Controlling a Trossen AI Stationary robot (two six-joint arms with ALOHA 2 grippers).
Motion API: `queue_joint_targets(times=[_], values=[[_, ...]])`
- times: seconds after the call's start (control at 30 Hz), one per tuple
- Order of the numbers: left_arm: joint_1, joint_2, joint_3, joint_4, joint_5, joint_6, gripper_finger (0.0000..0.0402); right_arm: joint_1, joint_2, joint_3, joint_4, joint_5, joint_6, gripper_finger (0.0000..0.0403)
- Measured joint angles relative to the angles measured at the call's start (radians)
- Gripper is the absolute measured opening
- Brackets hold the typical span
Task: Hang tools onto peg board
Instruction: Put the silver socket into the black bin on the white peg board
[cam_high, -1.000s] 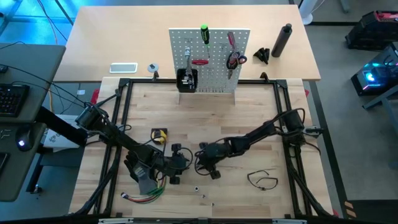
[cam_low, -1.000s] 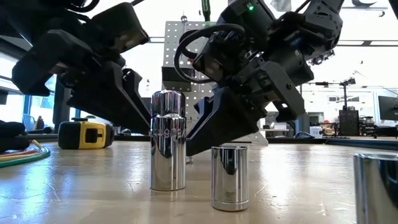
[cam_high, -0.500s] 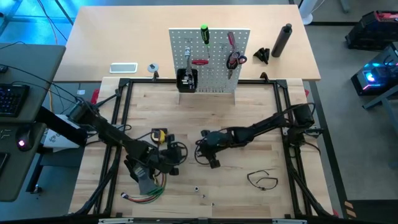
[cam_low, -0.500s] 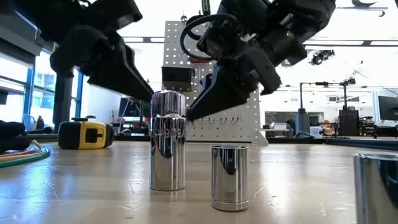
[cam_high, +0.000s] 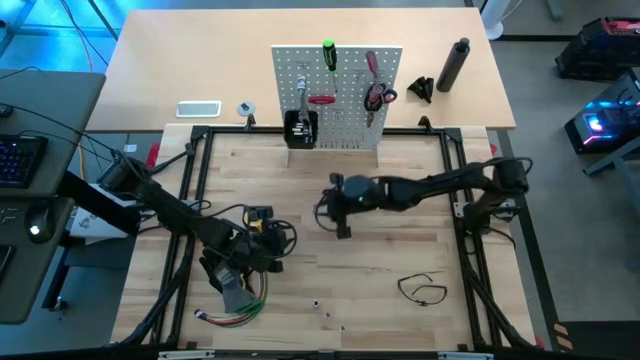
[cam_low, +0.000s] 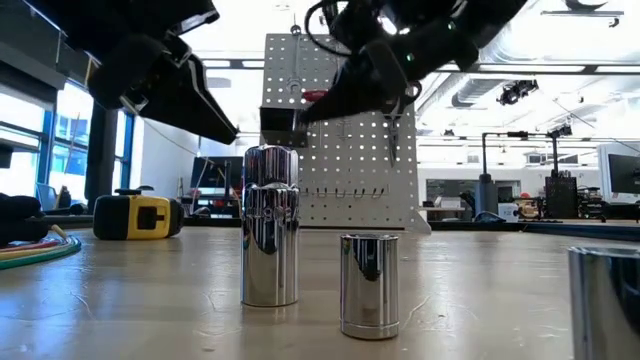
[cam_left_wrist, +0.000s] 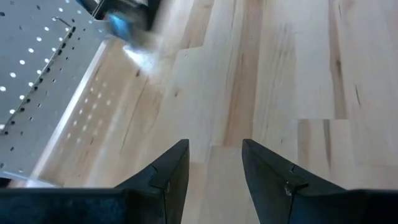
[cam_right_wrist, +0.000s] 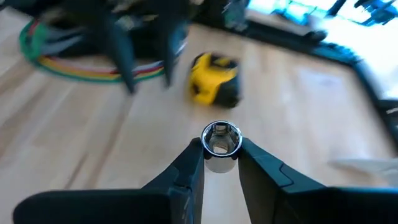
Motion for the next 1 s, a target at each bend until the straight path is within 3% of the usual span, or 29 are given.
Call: queue_joint_targets(times=[0.4, 0.77, 1.0], values=[[0.038, 0.000, 0.000, 0.013, -0.002, 0.040, 0.0142, -0.172, -0.098, 0.132, -0.002, 0.000, -0.129, 0.0074], [0.062, 0.000, 0.000, 0.065, -0.052, 0.043, 0.0142, -0.316, -0.028, 0.287, -0.004, -0.051, -0.156, 0.0074], [0.063, 0.001, 0.000, 0.097, -0.052, 0.048, 0.0142, -0.358, 0.064, 0.389, -0.092, -0.059, -0.156, 0.0074]])
